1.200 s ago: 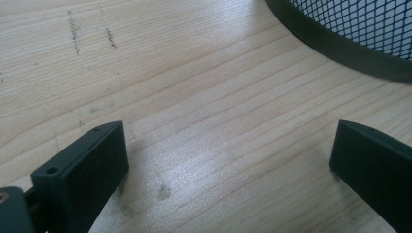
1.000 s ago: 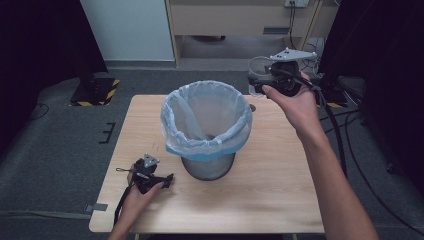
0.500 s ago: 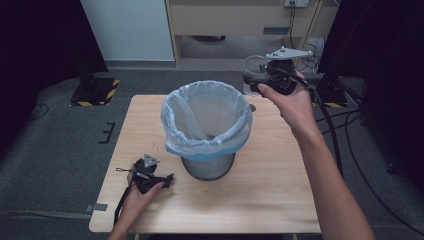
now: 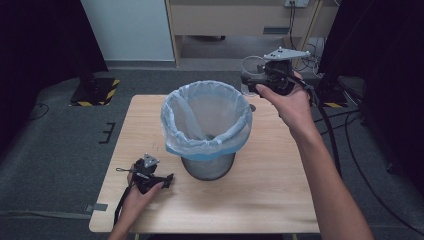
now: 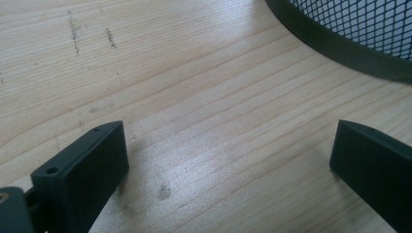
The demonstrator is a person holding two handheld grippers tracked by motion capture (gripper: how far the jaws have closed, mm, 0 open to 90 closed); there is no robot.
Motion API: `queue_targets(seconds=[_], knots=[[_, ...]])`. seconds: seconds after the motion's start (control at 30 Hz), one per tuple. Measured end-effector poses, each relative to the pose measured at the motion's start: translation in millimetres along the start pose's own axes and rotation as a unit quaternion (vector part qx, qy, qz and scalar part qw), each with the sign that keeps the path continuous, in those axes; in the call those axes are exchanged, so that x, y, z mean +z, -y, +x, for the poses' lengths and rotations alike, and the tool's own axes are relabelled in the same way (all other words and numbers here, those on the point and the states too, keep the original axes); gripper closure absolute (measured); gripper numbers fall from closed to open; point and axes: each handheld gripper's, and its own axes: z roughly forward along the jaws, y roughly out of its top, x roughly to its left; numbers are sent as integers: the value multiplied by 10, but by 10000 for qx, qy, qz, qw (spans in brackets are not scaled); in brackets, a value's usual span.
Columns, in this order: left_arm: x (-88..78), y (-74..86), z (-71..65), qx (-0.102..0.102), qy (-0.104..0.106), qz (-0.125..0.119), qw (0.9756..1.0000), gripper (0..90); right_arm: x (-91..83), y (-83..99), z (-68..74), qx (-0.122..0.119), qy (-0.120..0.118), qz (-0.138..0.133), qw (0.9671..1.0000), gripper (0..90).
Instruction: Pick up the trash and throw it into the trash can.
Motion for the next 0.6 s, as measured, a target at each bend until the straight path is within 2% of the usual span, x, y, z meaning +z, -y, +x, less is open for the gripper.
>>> queue_targets(seconds=[0.6], knots=[[0,0,0,0,0,0,10000,0,99,28,188,-109,-232,8,9997,357]])
